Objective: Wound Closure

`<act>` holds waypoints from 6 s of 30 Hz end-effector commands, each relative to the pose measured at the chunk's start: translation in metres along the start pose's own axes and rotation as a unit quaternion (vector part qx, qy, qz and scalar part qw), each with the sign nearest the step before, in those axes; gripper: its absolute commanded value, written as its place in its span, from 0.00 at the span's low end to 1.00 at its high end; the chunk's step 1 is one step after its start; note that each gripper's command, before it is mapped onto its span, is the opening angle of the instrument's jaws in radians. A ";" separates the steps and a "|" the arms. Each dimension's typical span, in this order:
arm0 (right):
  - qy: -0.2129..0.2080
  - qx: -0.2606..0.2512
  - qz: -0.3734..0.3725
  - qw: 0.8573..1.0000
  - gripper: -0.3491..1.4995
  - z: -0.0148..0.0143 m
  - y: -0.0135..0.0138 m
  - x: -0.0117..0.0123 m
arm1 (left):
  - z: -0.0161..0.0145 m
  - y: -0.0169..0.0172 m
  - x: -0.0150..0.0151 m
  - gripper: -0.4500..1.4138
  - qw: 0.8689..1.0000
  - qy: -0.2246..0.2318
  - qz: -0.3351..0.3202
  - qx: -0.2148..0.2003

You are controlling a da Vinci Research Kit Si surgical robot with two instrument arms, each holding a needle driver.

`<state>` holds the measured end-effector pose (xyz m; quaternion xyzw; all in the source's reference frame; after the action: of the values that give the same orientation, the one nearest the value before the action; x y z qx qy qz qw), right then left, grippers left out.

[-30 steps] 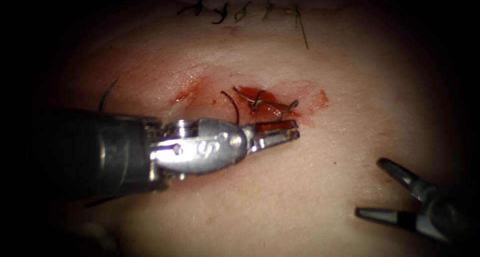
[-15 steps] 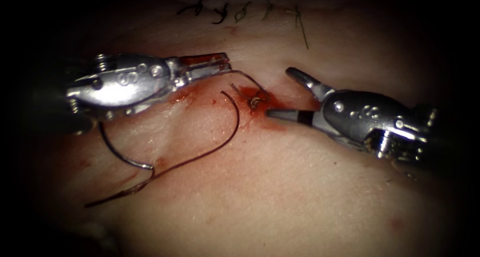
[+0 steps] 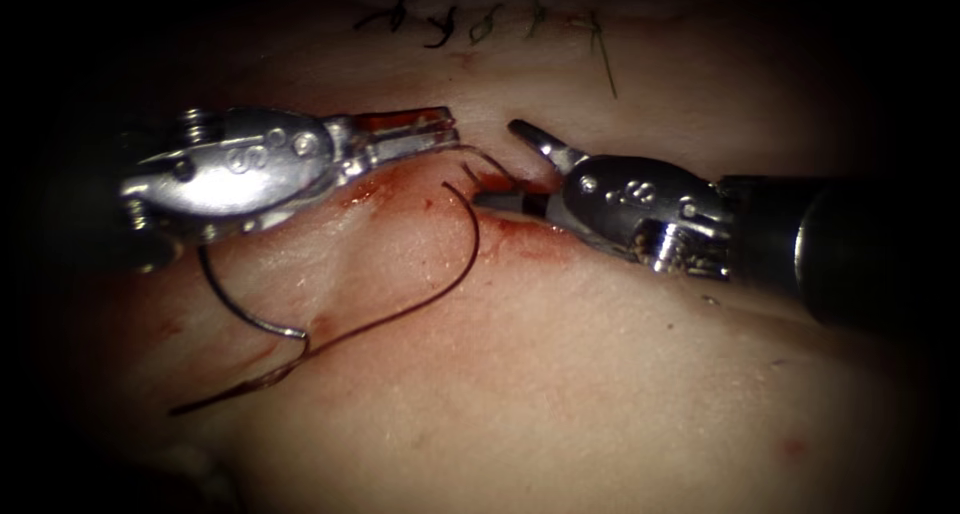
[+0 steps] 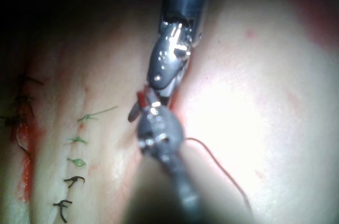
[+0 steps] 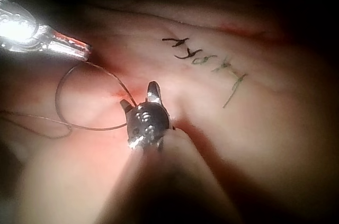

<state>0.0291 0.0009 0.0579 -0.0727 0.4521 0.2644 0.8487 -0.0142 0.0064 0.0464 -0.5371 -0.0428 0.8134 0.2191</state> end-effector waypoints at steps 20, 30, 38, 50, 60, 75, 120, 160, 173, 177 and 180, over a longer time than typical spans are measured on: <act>-0.002 0.016 -0.017 1.000 0.97 0.0056 -0.0030 -0.0011 | 0.0003 0.0007 0.0002 0.00 1.000 -0.002 0.007 0.000; -0.005 0.016 -0.018 1.000 0.97 0.0063 -0.0030 -0.0011 | -0.0005 0.0008 0.0005 0.00 1.000 -0.002 0.011 -0.002; 0.004 0.027 -0.021 0.999 0.76 0.0065 -0.0034 -0.0009 | -0.0004 0.0012 0.0015 0.00 1.000 -0.004 0.012 0.000; -0.014 0.071 -0.035 0.997 0.00 0.0066 -0.0028 -0.0012 | -0.0014 0.0012 0.0021 0.00 1.000 -0.003 0.015 -0.005; -0.002 0.065 -0.035 0.997 0.00 0.0045 -0.0019 -0.0016 | -0.0033 0.0001 0.0023 0.00 1.000 0.002 0.017 -0.001; 0.010 -0.018 0.013 1.000 0.98 -0.0154 0.0066 -0.0045 | -0.0107 -0.0063 -0.0021 0.00 0.999 -0.006 0.015 0.041; 0.004 -0.015 0.011 1.000 0.99 -0.0155 0.0016 -0.0073 | -0.0036 -0.0173 -0.0221 0.60 0.993 -0.057 0.063 0.076; 0.004 -0.009 0.016 1.000 0.99 -0.0157 0.0004 -0.0075 | -0.0127 -0.0041 -0.0234 0.78 0.980 -0.147 0.131 0.009; 0.004 -0.008 0.019 1.000 0.99 -0.0159 0.0002 -0.0074 | -0.0119 -0.0040 -0.0262 0.61 0.910 -0.316 0.255 -0.078; 0.004 -0.008 0.019 1.000 0.98 -0.0159 0.0003 -0.0075 | -0.0118 -0.0057 -0.0257 0.56 0.873 -0.376 0.296 -0.095; 0.004 -0.008 0.019 1.000 0.98 -0.0158 0.0003 -0.0075 | -0.0118 -0.0060 -0.0256 0.56 0.856 -0.397 0.312 -0.114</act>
<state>0.0133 -0.0070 0.0540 -0.0739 0.4539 0.2840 0.8413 0.0070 0.0001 0.0645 -0.1692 -0.0486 0.9721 -0.1550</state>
